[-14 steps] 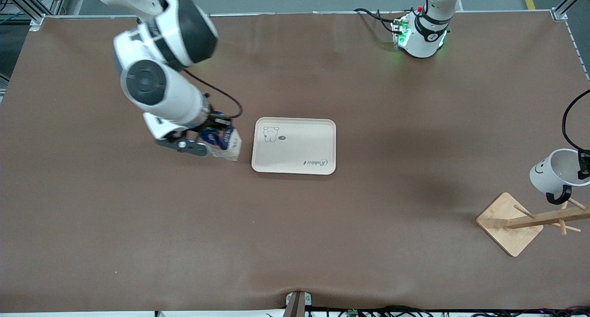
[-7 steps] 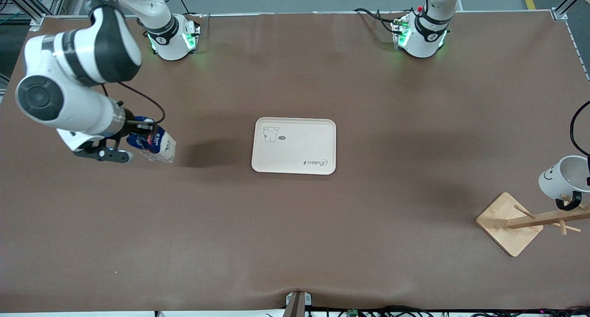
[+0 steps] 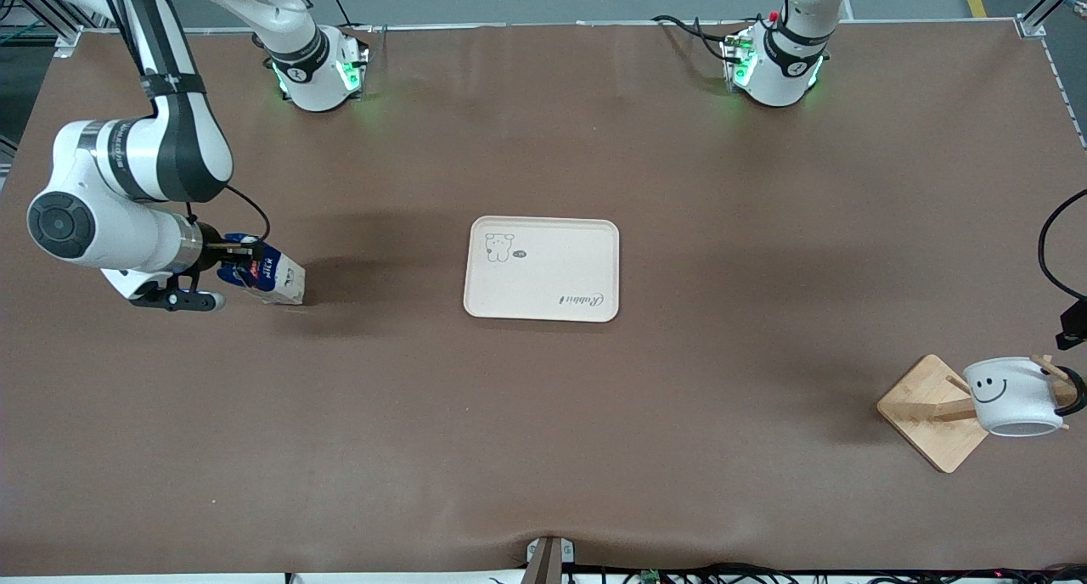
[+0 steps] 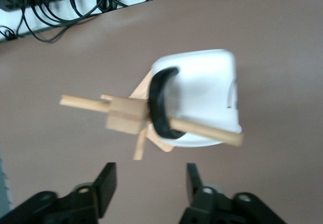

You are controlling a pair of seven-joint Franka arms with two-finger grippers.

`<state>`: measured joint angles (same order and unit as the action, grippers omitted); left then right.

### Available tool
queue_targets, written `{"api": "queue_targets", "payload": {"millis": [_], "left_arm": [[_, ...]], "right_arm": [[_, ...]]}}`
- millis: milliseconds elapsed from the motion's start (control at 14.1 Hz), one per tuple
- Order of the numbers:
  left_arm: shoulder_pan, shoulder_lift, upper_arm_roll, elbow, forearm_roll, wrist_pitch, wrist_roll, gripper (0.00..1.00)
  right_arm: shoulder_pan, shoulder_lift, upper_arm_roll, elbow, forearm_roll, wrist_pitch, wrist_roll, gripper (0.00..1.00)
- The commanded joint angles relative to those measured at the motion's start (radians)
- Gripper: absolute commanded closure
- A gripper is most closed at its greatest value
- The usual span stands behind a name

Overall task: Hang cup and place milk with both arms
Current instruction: 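Release the mug with the left gripper while the right gripper lowers the milk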

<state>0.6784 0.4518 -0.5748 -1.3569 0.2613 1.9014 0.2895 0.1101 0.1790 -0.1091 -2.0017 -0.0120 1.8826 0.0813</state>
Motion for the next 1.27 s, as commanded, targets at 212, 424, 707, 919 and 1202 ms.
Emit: {"api": "queue_targets", "payload": {"millis": [212,424,707,919,1202], "left_arm": [[-0.005,-0.088,-0.081,0.007,-0.033,-0.168,-0.246,0.0],[-0.003,-0.129,-0.117,0.005,-0.033,-0.263,-0.346,0.0],[-0.002,-0.174,-0.117,0.007,-0.034,-0.349,-0.355,0.0],[-0.002,-0.186,-0.122,0.01,-0.031,-0.379,-0.354,0.0],[0.001,-0.218,-0.117,0.012,-0.031,-0.416,-0.345,0.0]], "right_arm": [[-0.053,-0.026,0.017,-0.058,-0.031,0.026,-0.058,1.0],[-0.058,-0.026,0.017,-0.132,-0.031,0.114,-0.058,1.0],[-0.058,-0.013,0.019,-0.155,-0.031,0.13,-0.055,0.33],[-0.056,-0.012,0.019,-0.126,-0.029,0.093,-0.054,0.0],[-0.046,-0.009,0.022,-0.004,-0.026,-0.017,-0.052,0.0]]}}
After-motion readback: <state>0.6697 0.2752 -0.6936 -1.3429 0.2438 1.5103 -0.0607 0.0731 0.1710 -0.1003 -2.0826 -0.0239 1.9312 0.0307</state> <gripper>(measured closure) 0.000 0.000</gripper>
